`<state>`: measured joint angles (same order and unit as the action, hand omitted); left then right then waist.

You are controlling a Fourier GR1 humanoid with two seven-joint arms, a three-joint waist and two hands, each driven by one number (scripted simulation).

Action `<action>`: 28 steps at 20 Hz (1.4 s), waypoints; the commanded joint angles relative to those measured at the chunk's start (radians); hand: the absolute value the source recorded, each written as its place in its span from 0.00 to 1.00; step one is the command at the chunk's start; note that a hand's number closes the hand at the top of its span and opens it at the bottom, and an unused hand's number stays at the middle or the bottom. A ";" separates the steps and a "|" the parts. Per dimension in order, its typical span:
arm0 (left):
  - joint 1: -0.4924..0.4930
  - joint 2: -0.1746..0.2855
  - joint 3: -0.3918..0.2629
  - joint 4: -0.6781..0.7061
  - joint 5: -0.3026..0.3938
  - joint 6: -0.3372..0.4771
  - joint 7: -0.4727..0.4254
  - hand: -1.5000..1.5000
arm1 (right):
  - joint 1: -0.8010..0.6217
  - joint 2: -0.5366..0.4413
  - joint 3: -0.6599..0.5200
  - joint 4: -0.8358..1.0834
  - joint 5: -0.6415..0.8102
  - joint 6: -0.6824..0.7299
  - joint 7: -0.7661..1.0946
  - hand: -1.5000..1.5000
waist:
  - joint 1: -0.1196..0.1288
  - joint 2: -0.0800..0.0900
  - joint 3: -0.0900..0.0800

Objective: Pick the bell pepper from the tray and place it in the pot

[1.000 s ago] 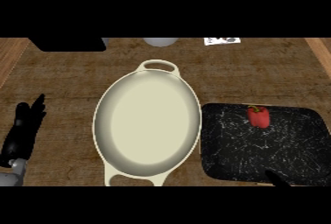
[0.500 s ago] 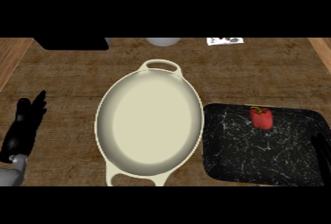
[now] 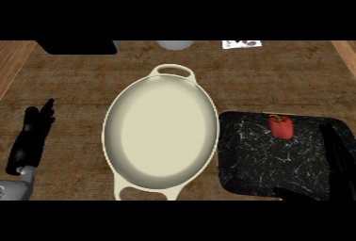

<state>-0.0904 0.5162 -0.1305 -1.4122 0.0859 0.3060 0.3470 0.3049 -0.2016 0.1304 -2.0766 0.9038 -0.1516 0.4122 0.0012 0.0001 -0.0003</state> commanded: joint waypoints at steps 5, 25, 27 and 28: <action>0.028 -0.016 0.096 -0.004 -0.034 -0.092 -0.009 0.50 | -0.121 0.048 -0.031 0.184 0.028 -0.002 -0.022 0.00 | 0.000 -0.001 0.000; -0.016 -0.127 0.219 0.026 -0.152 -0.190 -0.006 0.50 | -0.375 0.107 -0.101 0.477 0.084 0.017 0.013 0.00 | 0.000 0.000 0.000; -0.056 -0.158 0.186 0.006 -0.207 -0.154 0.055 0.50 | -0.405 0.066 -0.176 0.550 0.008 -0.001 -0.076 0.00 | -0.001 0.000 0.001; -0.027 -0.155 0.191 -0.058 -0.220 -0.164 0.093 0.50 | -0.378 0.099 -0.131 0.524 0.048 -0.022 -0.057 0.00 | 0.000 0.000 0.001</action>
<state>-0.1089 0.3710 0.0502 -1.4228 -0.0989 0.1550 0.3836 -0.0492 -0.1190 0.0006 -1.5974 0.9506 -0.1525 0.3709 0.0006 0.0000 0.0000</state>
